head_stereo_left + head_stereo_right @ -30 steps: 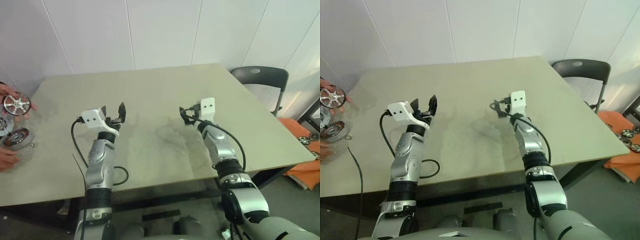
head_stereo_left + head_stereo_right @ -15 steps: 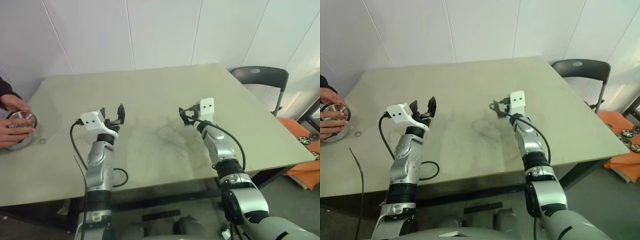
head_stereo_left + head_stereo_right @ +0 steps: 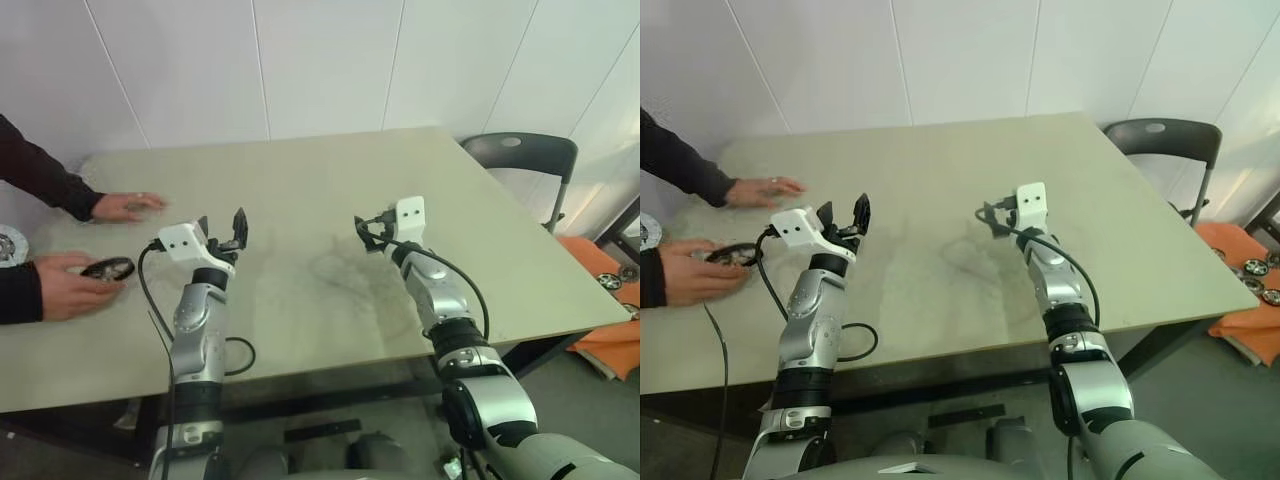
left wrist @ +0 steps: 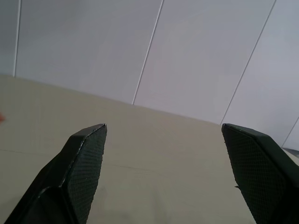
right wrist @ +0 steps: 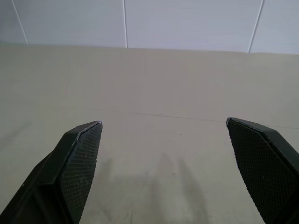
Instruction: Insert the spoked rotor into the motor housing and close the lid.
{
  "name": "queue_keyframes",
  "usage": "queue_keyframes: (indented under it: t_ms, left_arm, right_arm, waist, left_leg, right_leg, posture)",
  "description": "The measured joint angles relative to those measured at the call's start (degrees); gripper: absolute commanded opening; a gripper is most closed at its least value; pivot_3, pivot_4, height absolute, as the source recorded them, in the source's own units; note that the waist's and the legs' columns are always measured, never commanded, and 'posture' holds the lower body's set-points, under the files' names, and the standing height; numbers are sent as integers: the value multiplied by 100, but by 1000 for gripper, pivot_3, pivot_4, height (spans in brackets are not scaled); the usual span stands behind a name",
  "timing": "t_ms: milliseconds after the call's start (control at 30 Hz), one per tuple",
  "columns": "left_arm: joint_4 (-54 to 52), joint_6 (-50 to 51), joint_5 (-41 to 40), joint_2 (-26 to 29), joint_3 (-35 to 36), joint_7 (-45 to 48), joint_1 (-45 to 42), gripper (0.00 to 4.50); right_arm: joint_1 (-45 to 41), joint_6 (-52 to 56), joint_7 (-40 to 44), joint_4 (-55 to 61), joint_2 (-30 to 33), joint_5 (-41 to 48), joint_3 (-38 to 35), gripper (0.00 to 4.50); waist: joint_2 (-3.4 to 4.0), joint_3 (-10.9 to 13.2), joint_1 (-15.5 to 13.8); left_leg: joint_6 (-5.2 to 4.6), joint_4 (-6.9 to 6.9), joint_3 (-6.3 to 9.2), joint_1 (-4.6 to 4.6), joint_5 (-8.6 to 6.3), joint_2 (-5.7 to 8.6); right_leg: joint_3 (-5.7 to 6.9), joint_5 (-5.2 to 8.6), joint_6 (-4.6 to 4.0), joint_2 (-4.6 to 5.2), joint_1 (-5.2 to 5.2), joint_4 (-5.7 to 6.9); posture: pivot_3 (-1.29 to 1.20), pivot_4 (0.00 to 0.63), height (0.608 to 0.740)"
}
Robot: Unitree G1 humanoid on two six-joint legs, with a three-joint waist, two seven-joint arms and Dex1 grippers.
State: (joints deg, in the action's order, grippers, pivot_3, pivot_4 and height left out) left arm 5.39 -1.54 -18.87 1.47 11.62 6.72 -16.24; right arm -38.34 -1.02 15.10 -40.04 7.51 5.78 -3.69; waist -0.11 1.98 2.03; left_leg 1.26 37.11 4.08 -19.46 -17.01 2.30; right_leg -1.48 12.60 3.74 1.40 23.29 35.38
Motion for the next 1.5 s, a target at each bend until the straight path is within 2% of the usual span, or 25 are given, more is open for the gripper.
queue_keyframes:
  t_ms: [1500]
  left_arm:
    - [-105, 117, 9, 71, -6, 53, 19, 4184]
  right_arm:
    - [31, 69, -58, 143, -140, -1, 64, 4439]
  waist:
    - [0, 0, 0]
  left_leg:
    - [0, 1, 0, 1, 0, 0]
  right_leg:
    - [0, 0, 0, 1, 0, 2]
  posture:
    - [0, 0, 740]
